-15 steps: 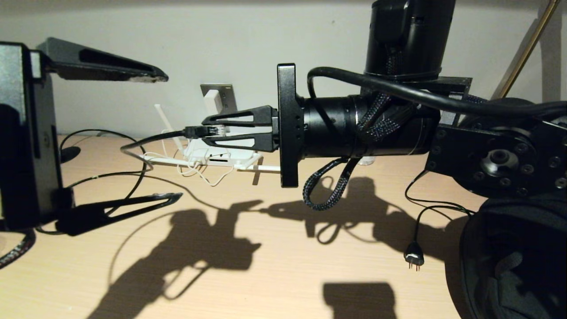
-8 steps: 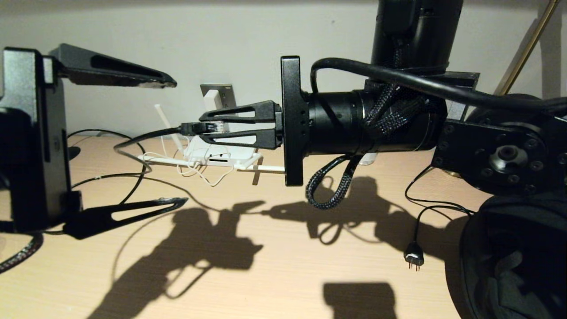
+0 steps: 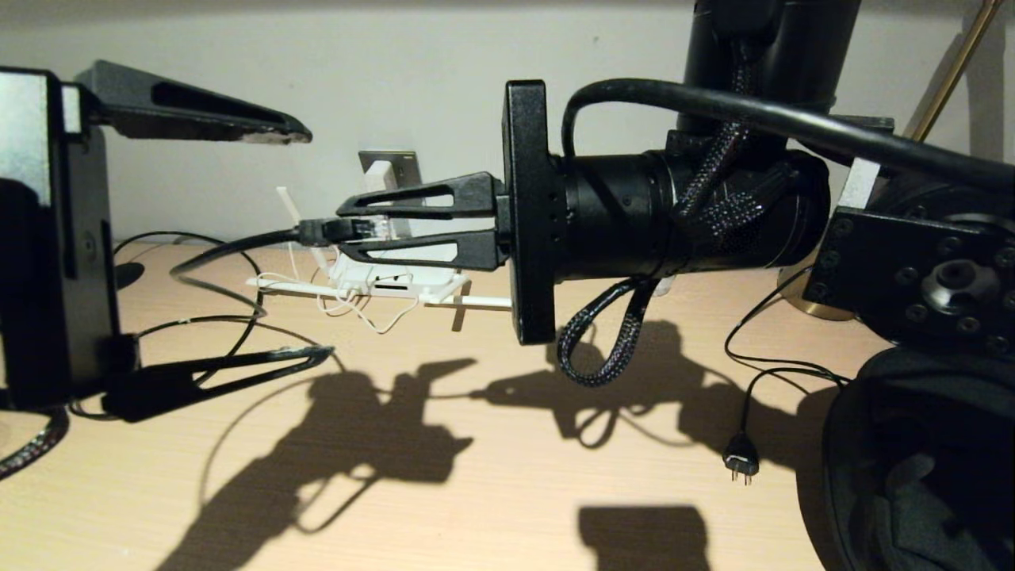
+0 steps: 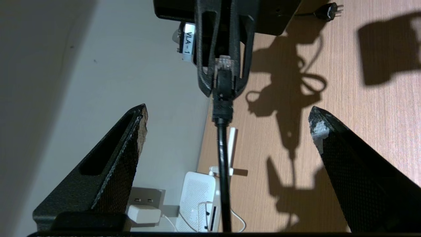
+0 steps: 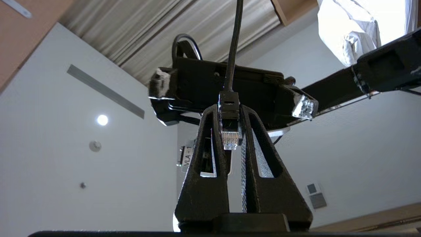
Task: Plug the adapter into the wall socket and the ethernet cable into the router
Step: Hand it to the other hand
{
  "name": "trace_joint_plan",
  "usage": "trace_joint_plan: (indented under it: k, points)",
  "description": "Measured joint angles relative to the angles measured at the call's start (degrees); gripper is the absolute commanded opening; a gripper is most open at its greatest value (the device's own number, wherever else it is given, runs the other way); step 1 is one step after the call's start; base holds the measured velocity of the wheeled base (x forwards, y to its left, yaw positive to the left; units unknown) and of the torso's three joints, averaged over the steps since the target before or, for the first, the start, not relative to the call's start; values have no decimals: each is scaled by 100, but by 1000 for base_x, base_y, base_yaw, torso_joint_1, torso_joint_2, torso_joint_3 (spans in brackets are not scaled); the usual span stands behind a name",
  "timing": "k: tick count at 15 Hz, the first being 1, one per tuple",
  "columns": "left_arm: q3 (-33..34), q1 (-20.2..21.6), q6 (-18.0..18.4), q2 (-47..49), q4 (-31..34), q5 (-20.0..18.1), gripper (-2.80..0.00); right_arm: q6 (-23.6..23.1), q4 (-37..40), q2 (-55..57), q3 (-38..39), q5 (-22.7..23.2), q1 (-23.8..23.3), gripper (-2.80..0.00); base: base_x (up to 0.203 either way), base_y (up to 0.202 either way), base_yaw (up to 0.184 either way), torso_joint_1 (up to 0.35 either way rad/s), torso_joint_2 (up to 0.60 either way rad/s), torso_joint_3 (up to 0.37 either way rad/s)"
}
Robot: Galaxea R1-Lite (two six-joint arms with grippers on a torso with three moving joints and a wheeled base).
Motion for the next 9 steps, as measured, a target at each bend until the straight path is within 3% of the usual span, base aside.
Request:
trace_joint_plan:
  k: [9]
  points:
    - [-67,-35,-33,0,9,-40,0,-22,-25,7,17,-9,99,-280,0,0,0,0,0,0]
